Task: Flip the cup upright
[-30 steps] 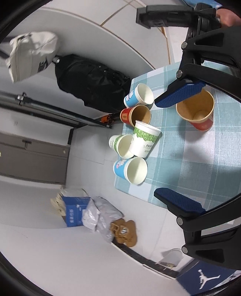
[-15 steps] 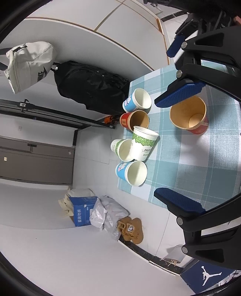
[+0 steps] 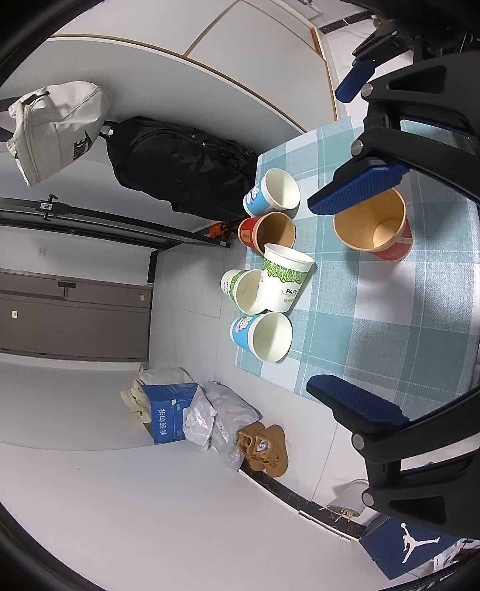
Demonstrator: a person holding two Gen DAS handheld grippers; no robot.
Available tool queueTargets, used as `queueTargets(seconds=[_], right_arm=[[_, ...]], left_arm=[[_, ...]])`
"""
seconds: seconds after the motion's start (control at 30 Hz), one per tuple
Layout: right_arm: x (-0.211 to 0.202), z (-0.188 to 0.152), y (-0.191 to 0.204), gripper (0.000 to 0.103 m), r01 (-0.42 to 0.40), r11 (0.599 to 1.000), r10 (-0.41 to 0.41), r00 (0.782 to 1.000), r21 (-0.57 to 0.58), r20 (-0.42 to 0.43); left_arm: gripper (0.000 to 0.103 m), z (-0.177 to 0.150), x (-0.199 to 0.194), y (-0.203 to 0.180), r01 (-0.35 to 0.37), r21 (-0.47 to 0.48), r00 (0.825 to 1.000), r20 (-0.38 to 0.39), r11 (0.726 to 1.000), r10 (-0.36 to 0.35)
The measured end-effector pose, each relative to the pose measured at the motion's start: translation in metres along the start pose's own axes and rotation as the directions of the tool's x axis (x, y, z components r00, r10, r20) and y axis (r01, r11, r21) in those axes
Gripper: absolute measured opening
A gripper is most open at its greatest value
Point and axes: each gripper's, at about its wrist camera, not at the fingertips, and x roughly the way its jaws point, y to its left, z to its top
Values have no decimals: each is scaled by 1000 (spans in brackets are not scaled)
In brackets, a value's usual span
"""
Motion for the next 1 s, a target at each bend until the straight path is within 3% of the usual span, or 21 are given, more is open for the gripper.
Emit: queueTargets(seconds=[1.0], right_arm=[[5,-4,0,86,0,1000,0,1000,6,-19]], left_arm=[[85,-2,0,-1,2,4,1000,5,1000,-2]])
